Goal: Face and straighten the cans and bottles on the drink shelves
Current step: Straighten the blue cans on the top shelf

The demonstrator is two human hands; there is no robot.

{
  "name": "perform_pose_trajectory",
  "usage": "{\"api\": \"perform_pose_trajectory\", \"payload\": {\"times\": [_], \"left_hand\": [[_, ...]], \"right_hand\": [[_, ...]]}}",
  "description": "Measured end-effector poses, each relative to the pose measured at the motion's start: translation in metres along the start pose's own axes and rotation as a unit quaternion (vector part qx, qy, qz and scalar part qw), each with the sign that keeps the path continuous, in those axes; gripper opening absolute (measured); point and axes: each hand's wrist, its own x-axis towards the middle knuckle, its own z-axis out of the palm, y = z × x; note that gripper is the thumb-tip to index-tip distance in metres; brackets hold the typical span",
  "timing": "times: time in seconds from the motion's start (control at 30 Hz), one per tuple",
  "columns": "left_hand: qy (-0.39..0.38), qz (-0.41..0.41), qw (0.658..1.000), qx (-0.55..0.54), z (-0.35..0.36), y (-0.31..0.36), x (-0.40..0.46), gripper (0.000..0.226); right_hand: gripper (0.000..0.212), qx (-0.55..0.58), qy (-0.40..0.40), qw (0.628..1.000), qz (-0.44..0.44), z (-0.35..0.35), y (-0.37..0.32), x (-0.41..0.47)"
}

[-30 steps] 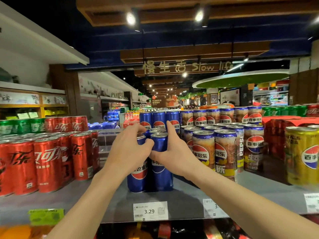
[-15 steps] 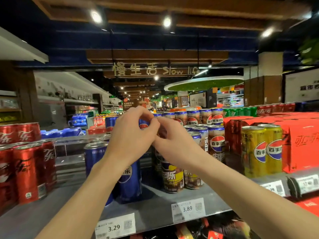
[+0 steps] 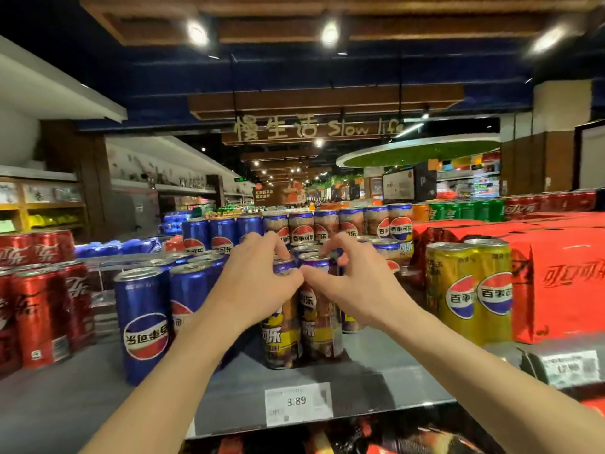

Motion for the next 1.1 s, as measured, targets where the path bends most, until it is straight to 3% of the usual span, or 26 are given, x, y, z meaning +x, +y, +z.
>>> {"api": "perform_pose_trajectory", "payload": {"times": [0.1, 0.37, 0.63, 0.8, 0.93, 1.1], "left_hand": [[-0.005, 0.001, 1.000, -0.009, 0.001, -0.002, -0.005, 0.028], [0.075, -0.003, 0.997, -0.028, -0.001, -0.011, -0.010, 0.027], [0.064, -0.001, 0.997, -0.035, 0.003, -0.013, -0.007, 0.024], [0.100, 0.018, 0.993, -0.052, 0.001, -0.012, -0.009, 0.026], [0.144, 0.068, 0.981, -0.108, -0.015, -0.016, -0.018, 0.011], [0.141, 0.114, 0.971, -0.157, -0.038, -0.039, -0.035, 0.007]], "right_hand": [[0.039, 0.010, -0.006, 1.000, -0.027, 0.000, 0.003, -0.002], [0.037, 0.045, -0.019, 0.998, -0.027, 0.006, -0.004, -0.001], [0.034, 0.044, -0.028, 0.999, -0.017, 0.011, -0.005, 0.002], [0.041, -0.019, 0.036, 0.998, -0.050, 0.015, -0.008, 0.002], [0.020, -0.028, 0.087, 0.989, -0.117, 0.016, -0.032, -0.003], [0.011, 0.034, 0.050, 0.988, -0.145, 0.036, -0.068, -0.019]]}}
